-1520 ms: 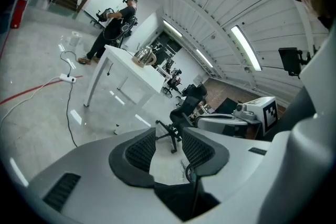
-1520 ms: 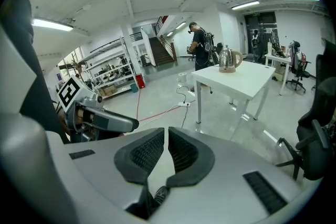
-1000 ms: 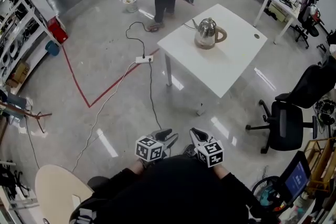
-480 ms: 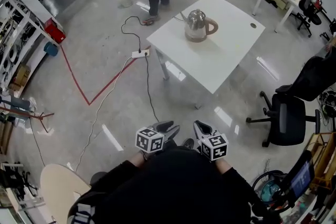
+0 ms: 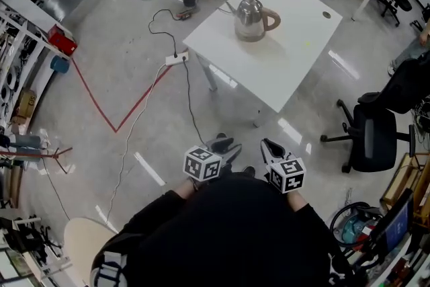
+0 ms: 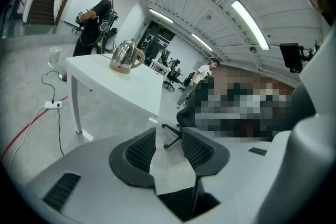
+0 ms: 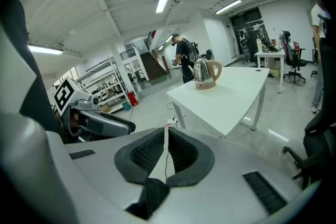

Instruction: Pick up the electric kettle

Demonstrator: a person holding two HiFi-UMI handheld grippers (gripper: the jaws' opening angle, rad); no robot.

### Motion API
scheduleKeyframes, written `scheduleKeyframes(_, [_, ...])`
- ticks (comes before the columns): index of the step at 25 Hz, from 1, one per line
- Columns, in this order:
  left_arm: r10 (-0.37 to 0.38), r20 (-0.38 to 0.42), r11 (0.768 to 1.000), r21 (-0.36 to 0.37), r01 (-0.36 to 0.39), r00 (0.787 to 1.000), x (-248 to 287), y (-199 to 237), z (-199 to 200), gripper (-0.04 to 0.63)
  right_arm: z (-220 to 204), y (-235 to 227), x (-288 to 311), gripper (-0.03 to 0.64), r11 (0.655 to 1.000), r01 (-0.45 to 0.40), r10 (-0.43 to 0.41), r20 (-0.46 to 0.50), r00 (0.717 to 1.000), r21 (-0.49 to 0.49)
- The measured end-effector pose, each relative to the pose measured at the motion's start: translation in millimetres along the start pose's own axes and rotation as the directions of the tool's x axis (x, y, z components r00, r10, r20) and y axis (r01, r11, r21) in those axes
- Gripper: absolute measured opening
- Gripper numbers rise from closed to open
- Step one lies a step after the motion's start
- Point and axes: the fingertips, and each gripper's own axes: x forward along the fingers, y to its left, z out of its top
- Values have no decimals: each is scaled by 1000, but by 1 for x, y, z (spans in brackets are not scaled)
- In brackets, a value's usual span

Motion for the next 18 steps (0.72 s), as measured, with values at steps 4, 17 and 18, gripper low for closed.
scheduleKeyframes(4, [-24,18,999,-32,25,1000,10,37,32,170,21,-14,35,34,999,33,-33,-14,999,4])
scheduleKeyframes(17, [-118,6,990,-78,118,993,17,150,119,169,88,-15,153,34,994,107,-108,-87,990,-11])
scheduleKeyframes(18, [-122,5,989,-82,122,993,17,157,122,169,90,-14,159,34,994,109,-109,-91,990,-11])
